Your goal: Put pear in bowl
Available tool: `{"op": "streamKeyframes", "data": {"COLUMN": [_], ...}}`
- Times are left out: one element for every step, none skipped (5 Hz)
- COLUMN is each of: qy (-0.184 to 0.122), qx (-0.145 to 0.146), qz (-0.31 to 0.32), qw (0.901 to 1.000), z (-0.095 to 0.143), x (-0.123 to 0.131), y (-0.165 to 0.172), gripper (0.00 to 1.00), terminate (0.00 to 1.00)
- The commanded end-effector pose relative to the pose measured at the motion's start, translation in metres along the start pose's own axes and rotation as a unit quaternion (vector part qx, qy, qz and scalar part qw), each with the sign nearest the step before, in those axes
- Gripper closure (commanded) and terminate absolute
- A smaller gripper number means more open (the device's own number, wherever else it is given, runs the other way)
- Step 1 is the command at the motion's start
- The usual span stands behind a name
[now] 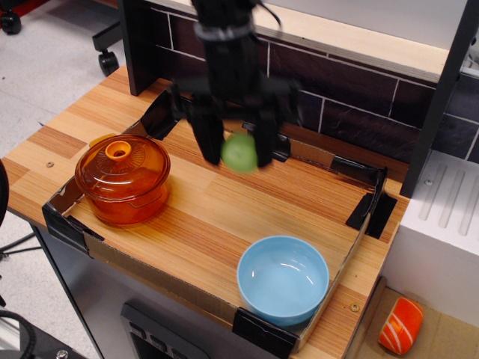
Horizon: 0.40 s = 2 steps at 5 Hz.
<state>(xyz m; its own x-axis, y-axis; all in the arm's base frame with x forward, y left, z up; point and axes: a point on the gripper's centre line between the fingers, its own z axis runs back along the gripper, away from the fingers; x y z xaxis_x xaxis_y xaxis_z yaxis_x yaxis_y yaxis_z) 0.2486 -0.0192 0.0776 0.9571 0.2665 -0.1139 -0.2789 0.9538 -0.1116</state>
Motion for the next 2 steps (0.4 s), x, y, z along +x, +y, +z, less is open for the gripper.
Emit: {"op": "streamKeyframes", "data": {"qy": [-0.016,-0.032], "qx": [0.002,0.005], "qz": [-0.072,-0.083], "qw": [0.9972,0.996], "z": [-0.019,-0.03], "x": [-0.039,-0.049], "y": [-0.017,-0.028], "gripper": [1.0,1.0], "terminate": [0.0,0.0]}}
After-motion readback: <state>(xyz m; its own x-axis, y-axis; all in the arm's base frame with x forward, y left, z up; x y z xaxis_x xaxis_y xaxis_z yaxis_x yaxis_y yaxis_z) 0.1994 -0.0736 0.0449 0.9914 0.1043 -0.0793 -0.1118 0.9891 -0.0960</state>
